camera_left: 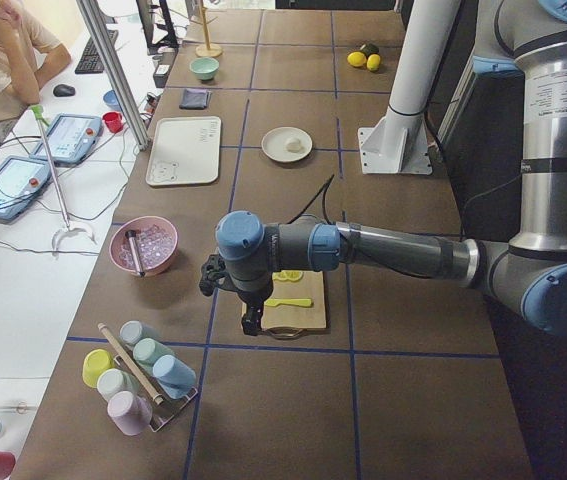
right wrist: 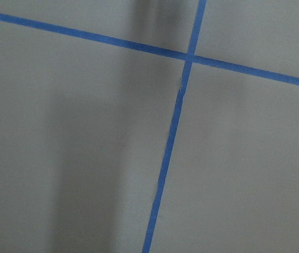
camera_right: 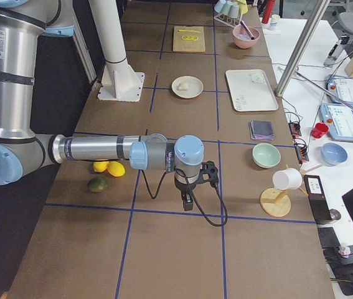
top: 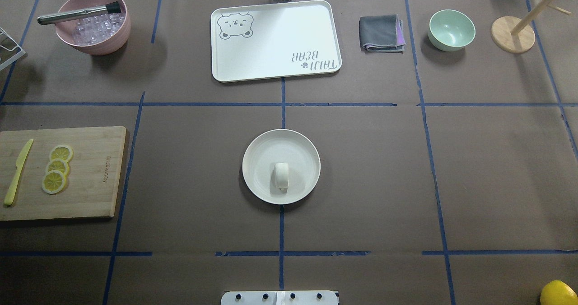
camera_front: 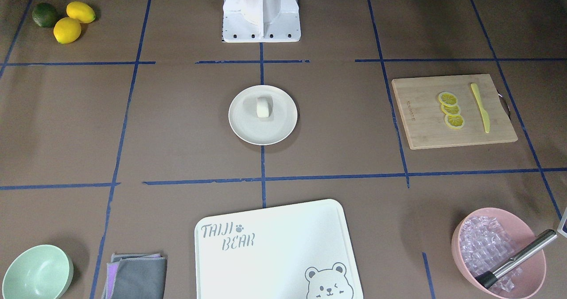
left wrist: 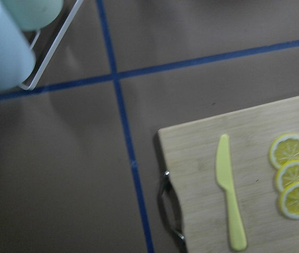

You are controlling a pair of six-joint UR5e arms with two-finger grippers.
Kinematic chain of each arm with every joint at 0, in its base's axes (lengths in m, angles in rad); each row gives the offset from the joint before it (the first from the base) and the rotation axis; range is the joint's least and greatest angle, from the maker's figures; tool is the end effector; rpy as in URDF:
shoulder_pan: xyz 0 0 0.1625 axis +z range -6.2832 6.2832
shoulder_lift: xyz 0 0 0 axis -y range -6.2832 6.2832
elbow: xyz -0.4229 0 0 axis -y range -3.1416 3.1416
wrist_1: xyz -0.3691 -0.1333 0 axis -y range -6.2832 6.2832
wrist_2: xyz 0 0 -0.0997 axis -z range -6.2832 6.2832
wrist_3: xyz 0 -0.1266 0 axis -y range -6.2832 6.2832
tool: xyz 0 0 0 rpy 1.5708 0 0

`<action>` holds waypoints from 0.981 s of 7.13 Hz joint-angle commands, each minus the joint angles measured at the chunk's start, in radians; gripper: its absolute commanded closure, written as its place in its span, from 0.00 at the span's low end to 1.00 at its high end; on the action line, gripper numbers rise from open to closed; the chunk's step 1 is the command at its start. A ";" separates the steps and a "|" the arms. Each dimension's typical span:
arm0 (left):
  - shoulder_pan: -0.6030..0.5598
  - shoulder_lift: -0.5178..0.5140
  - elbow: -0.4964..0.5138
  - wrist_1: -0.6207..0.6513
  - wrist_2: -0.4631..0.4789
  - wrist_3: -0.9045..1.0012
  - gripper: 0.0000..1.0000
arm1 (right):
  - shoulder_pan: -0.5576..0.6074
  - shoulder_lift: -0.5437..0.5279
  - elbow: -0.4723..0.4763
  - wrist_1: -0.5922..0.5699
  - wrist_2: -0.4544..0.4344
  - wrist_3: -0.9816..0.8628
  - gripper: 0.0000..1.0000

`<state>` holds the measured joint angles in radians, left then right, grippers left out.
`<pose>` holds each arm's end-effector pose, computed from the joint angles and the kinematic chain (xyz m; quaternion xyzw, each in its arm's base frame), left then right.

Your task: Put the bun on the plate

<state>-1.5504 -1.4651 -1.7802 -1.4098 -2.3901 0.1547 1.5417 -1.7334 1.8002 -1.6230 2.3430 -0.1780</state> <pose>-0.0323 -0.4178 0.6368 0.0005 0.3990 0.0688 0.9144 0.0333 -0.4020 0.6444 0.0348 -0.3750 -0.0985 0.9211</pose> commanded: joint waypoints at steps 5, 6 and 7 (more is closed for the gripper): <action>-0.022 0.034 0.028 -0.018 0.005 -0.014 0.00 | -0.002 0.000 0.002 0.000 0.001 0.000 0.01; -0.022 0.032 0.025 -0.018 0.005 -0.015 0.00 | -0.002 0.000 0.001 0.000 0.001 -0.001 0.01; -0.022 0.034 0.024 -0.018 0.003 -0.015 0.00 | -0.002 0.002 0.001 0.000 0.001 -0.001 0.01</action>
<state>-1.5722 -1.4318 -1.7540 -1.4283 -2.3859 0.1398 1.5402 -1.7331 1.8014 -1.6230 2.3439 -0.1789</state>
